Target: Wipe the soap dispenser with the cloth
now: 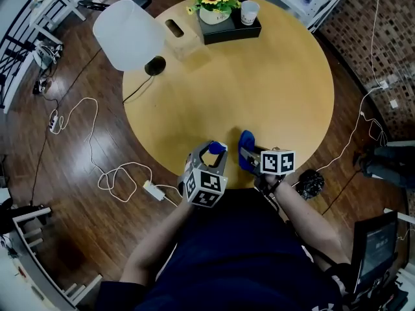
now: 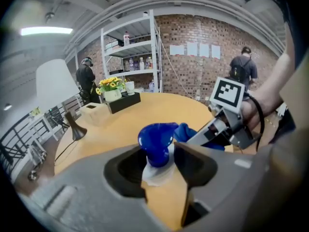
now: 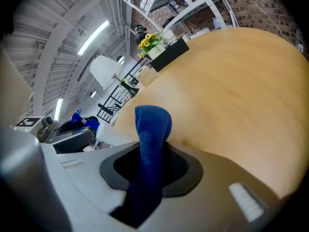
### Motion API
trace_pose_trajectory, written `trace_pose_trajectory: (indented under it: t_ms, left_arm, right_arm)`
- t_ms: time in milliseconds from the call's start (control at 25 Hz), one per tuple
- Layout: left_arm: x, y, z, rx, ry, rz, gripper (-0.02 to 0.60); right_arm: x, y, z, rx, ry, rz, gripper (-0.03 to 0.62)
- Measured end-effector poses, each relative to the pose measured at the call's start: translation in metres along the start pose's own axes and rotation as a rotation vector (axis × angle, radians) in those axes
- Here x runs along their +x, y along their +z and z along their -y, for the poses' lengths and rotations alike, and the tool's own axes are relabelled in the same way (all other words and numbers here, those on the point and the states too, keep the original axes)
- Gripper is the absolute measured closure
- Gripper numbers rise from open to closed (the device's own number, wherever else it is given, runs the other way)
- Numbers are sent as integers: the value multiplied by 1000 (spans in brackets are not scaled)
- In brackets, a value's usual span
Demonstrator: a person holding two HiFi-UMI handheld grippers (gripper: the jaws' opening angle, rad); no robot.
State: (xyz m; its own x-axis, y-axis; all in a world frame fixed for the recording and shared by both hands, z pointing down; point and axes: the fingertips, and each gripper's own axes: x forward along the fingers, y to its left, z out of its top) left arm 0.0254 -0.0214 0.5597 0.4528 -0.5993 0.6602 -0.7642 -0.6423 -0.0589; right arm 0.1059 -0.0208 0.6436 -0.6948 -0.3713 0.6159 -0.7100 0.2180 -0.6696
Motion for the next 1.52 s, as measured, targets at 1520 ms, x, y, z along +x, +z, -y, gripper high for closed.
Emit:
trace_pose_trajectory:
  t_ms: [1520]
  left_arm:
    - [-53,-59,-89,-831,-158,304,440]
  right_arm:
    - [54,29,-73,-178,39,63,490]
